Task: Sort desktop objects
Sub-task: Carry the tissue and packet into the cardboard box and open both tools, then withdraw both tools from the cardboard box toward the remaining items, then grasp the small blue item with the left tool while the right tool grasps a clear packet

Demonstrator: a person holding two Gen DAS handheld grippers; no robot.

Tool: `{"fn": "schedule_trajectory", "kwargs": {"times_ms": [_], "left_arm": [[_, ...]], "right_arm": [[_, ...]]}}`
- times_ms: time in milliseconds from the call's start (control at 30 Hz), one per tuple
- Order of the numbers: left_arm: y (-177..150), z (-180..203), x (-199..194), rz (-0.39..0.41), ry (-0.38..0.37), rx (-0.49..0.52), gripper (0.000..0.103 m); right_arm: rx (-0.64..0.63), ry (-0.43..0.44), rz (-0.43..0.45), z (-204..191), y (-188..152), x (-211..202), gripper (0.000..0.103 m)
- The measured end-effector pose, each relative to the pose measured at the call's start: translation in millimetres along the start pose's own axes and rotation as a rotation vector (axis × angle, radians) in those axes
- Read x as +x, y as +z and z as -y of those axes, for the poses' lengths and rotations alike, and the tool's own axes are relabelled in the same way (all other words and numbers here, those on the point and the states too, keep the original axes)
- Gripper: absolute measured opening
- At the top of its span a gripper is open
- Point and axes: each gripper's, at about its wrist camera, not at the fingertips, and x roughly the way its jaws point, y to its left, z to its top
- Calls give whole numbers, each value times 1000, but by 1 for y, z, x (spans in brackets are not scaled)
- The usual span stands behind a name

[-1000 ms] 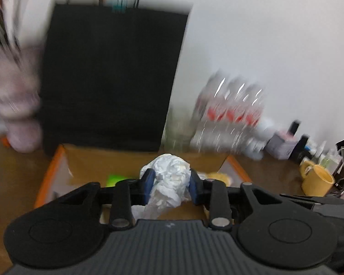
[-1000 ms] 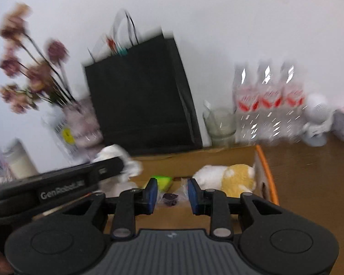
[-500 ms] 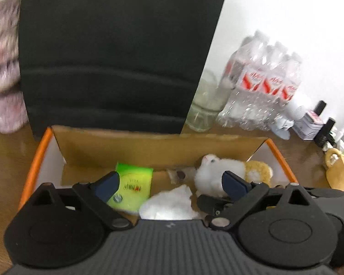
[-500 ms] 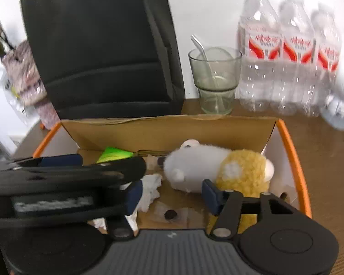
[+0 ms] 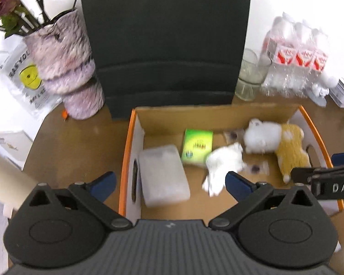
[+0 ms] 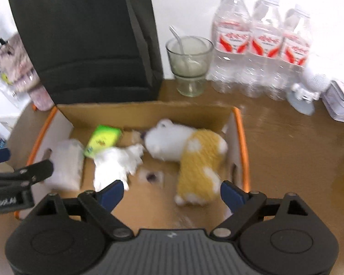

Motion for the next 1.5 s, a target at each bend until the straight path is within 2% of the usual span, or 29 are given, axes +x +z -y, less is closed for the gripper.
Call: {"fn": "schedule_trajectory", "kwargs": {"times_ms": [100, 167, 267, 333, 433, 500, 533, 633, 733, 867, 1000, 1067, 1133, 1333, 1500], "left_arm": [[-17, 0, -23, 63, 3, -12, 103], [-35, -1, -45, 192, 0, -21, 103], [-72, 2, -74, 445, 27, -45, 103], [-100, 4, -89, 598, 30, -49, 103], [-132, 5, -100, 688, -1, -49, 103], [-145, 6, -102, 705, -19, -48, 103], [-150, 7, -102, 695, -21, -39, 103], [-162, 6, -99, 654, -9, -31, 103], [-179, -1, -98, 642, -16, -68, 103], [-204, -4, -113, 582, 11, -69, 103], [-249, -8, -145, 565, 1, -83, 103], [-273, -11, -158, 573, -25, -71, 103], [-297, -12, -169, 562, -4, -63, 103], [-354, -18, -201, 578, -39, -99, 103], [-379, -10, -201, 571, -35, -70, 103]], "right_arm": [[27, -2, 16, -1, -15, -15, 91], [50, 35, 79, -3, -30, -31, 91], [87, 82, 235, -8, -60, -57, 91], [85, 70, 368, -13, -85, -73, 92], [42, 32, 583, -18, -127, -84, 94], [6, 4, 682, -19, -152, -84, 95], [-8, -14, 701, -20, -160, -83, 95], [-17, -18, 674, -22, -173, -80, 95], [-14, 2, 673, -21, -186, -82, 95], [-33, -8, 667, -26, -209, -91, 95], [-33, 47, 637, -28, -252, -114, 96], [-20, 87, 641, -28, -279, -128, 102], [-25, 112, 657, -31, -306, -143, 103], [-112, 74, 720, -42, -383, -172, 103], [-84, 95, 732, -33, -423, -173, 103]]}}
